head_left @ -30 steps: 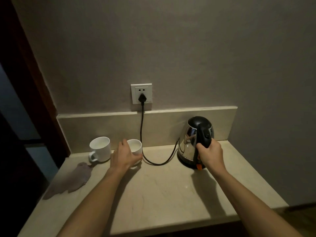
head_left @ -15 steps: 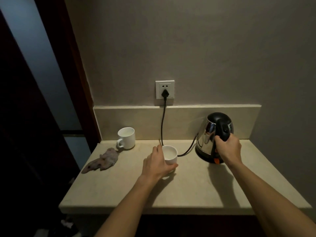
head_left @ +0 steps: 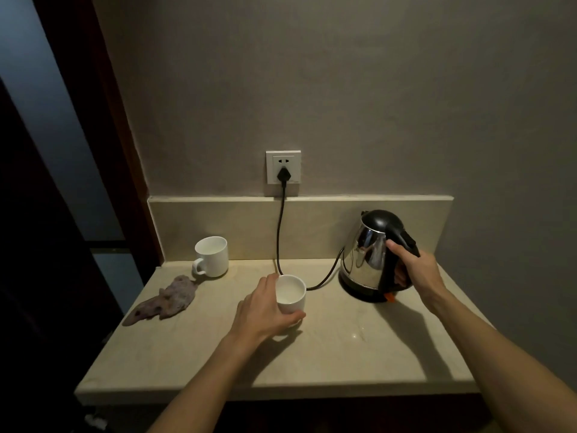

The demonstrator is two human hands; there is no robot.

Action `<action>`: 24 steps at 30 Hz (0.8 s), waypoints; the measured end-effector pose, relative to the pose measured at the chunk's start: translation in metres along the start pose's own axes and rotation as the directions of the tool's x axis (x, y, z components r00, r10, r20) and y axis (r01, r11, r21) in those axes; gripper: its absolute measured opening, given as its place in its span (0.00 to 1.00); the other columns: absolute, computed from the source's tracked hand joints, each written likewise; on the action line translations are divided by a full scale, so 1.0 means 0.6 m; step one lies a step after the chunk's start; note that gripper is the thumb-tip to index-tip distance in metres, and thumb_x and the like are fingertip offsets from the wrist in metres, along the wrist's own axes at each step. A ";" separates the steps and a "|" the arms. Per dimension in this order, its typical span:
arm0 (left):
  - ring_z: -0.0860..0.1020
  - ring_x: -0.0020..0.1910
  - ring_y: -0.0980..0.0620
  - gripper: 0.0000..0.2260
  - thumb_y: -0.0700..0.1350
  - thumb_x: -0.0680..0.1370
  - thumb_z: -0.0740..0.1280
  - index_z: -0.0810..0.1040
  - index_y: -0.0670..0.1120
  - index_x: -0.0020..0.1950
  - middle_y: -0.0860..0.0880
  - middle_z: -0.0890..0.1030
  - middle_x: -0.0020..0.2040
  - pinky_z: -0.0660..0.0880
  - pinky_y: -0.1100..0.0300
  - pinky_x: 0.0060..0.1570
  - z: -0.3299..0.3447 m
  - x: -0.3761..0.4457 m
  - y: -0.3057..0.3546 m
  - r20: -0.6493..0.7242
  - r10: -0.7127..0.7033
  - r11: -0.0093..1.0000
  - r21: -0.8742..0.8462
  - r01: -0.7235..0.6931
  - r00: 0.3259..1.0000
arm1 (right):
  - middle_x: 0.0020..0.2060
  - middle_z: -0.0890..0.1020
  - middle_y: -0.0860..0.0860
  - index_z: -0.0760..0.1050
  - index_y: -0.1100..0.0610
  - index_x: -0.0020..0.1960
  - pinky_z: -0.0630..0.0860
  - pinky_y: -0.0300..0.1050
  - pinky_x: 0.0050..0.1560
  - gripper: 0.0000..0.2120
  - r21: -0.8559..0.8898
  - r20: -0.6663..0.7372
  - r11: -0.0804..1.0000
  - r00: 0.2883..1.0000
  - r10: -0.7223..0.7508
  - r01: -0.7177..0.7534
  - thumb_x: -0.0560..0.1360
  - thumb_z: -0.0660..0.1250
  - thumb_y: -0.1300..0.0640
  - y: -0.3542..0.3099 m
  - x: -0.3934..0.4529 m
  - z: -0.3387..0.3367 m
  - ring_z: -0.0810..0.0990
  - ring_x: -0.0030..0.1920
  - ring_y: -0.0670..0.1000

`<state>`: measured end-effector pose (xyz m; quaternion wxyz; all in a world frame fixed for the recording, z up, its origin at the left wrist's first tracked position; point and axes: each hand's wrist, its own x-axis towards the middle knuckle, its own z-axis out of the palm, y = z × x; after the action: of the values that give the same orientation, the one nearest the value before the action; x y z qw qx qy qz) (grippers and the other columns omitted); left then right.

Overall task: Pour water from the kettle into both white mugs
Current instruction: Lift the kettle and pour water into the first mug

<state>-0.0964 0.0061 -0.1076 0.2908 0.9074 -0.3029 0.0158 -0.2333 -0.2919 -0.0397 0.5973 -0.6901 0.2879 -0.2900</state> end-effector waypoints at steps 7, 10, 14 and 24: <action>0.77 0.62 0.52 0.42 0.70 0.64 0.76 0.66 0.57 0.74 0.58 0.75 0.67 0.76 0.53 0.58 -0.013 0.011 -0.021 0.081 0.023 0.993 -0.121 -0.013 0.996 | 0.40 0.82 0.57 0.81 0.65 0.49 0.76 0.50 0.47 0.24 -0.013 0.055 1.000 0.998 0.020 -0.019 0.70 0.75 0.43 0.003 0.027 -0.032 0.81 0.45 0.57; 0.77 0.63 0.51 0.42 0.68 0.64 0.77 0.69 0.56 0.74 0.56 0.77 0.66 0.77 0.52 0.61 -0.015 0.013 -0.031 0.090 0.023 0.976 -0.217 -0.003 0.996 | 0.39 0.82 0.57 0.81 0.67 0.50 0.75 0.50 0.46 0.23 -0.047 0.090 0.999 0.996 0.023 -0.019 0.72 0.74 0.45 0.003 0.035 -0.040 0.80 0.43 0.58; 0.76 0.62 0.52 0.41 0.64 0.65 0.80 0.69 0.56 0.74 0.55 0.77 0.67 0.76 0.54 0.63 -0.011 0.012 -0.034 0.093 0.008 0.952 -0.307 0.021 0.996 | 0.36 0.81 0.60 0.80 0.68 0.48 0.78 0.49 0.42 0.17 -0.137 0.125 0.990 0.992 -0.027 0.045 0.76 0.73 0.53 -0.010 0.032 -0.040 0.80 0.38 0.60; 0.77 0.61 0.52 0.41 0.66 0.63 0.80 0.71 0.56 0.72 0.56 0.78 0.65 0.77 0.52 0.62 -0.004 0.008 -0.037 0.051 0.007 0.942 -0.334 0.011 0.999 | 0.33 0.80 0.53 0.79 0.62 0.42 0.73 0.45 0.40 0.21 -0.068 0.037 0.992 0.994 -0.106 0.108 0.78 0.68 0.43 -0.007 0.002 -0.029 0.77 0.35 0.52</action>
<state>-0.0797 0.0189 -0.1159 0.4328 0.8453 -0.3077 -0.0596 -0.2454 -0.3038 -0.0332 0.5610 -0.7298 0.2504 -0.2997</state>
